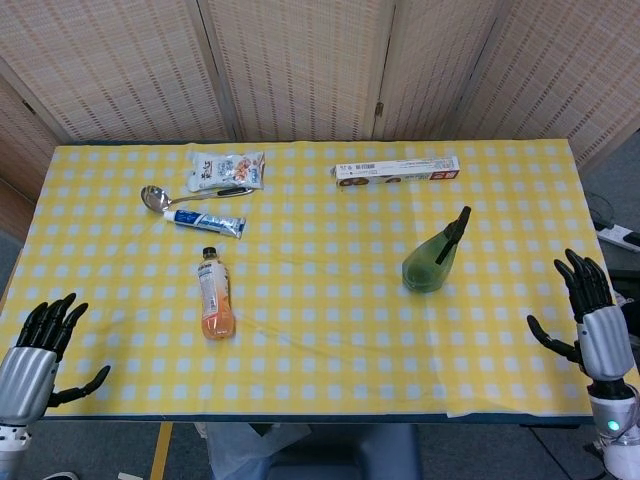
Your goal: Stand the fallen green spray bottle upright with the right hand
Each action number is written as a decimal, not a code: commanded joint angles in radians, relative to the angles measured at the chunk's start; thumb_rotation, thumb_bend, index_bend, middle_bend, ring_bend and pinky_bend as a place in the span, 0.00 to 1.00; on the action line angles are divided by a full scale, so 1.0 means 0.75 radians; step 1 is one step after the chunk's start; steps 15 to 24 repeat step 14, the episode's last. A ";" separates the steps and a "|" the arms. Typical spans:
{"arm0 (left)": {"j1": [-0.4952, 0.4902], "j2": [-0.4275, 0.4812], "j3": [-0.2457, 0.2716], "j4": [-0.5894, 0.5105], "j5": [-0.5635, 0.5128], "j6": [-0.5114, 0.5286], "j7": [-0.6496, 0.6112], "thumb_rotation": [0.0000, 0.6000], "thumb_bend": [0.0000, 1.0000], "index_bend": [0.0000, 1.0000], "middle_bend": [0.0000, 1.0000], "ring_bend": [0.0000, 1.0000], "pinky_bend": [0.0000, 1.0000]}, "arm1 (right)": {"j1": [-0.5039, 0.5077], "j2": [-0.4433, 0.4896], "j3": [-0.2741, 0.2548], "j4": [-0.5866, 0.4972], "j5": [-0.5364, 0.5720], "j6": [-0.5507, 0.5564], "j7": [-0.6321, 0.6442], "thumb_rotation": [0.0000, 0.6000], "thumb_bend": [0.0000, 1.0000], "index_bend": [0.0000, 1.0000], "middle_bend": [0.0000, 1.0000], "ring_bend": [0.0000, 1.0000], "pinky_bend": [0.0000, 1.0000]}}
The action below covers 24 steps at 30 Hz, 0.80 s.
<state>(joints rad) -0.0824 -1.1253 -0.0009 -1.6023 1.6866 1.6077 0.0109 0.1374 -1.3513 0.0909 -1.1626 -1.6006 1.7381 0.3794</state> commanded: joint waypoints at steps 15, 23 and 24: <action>0.019 -0.021 0.017 -0.023 -0.006 -0.013 0.123 0.51 0.31 0.00 0.01 0.01 0.00 | -0.181 0.383 -0.144 -0.673 0.155 -0.243 -0.747 1.00 0.34 0.00 0.00 0.00 0.00; 0.019 -0.021 0.017 -0.023 -0.006 -0.013 0.123 0.51 0.31 0.00 0.01 0.01 0.00 | -0.181 0.383 -0.144 -0.673 0.155 -0.243 -0.747 1.00 0.34 0.00 0.00 0.00 0.00; 0.019 -0.021 0.017 -0.023 -0.006 -0.013 0.123 0.51 0.31 0.00 0.01 0.01 0.00 | -0.181 0.383 -0.144 -0.673 0.155 -0.243 -0.747 1.00 0.34 0.00 0.00 0.00 0.00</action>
